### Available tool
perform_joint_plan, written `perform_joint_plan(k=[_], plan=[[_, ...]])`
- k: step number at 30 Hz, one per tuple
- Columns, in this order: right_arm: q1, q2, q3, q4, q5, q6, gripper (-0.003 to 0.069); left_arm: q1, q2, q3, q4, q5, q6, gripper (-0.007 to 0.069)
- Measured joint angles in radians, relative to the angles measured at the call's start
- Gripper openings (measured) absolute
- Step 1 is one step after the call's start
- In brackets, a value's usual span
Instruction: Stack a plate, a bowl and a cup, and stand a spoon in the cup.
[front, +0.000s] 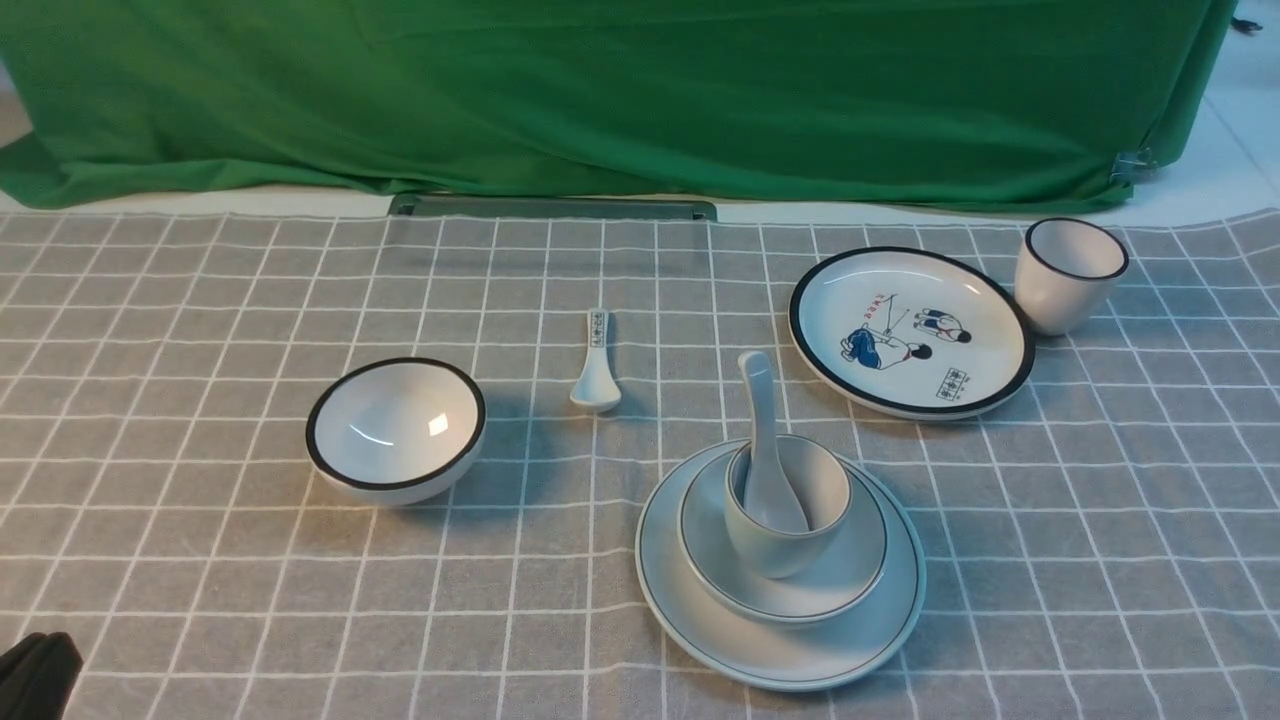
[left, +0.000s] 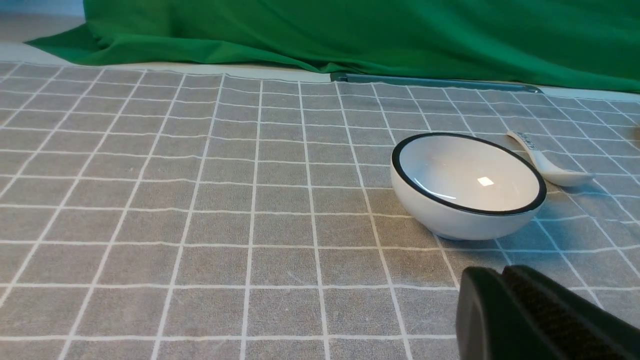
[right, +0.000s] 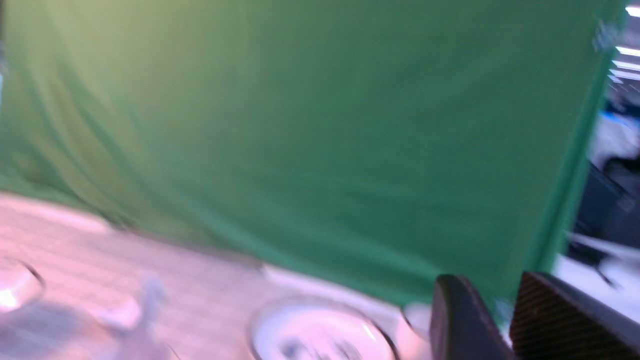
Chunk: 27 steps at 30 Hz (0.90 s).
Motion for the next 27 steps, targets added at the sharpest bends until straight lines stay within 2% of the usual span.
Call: perform_joint_plan(k=[9,11,27], plan=[[-0.198,0.0,0.273,0.0,0.006,-0.016,0.0227,0.0,0.0,0.0,0.0,0.0,0.003,0.0013],[-0.235,-0.015,0.345,-0.002,0.069,0.0,0.0232,0.0,0.0,0.0,0.001,0.001,0.003,0.0013],[-0.244,-0.019,0.35,-0.016,0.101,0.021,0.0238,0.0,0.0,0.0,0.001,0.001,0.003,0.0013]])
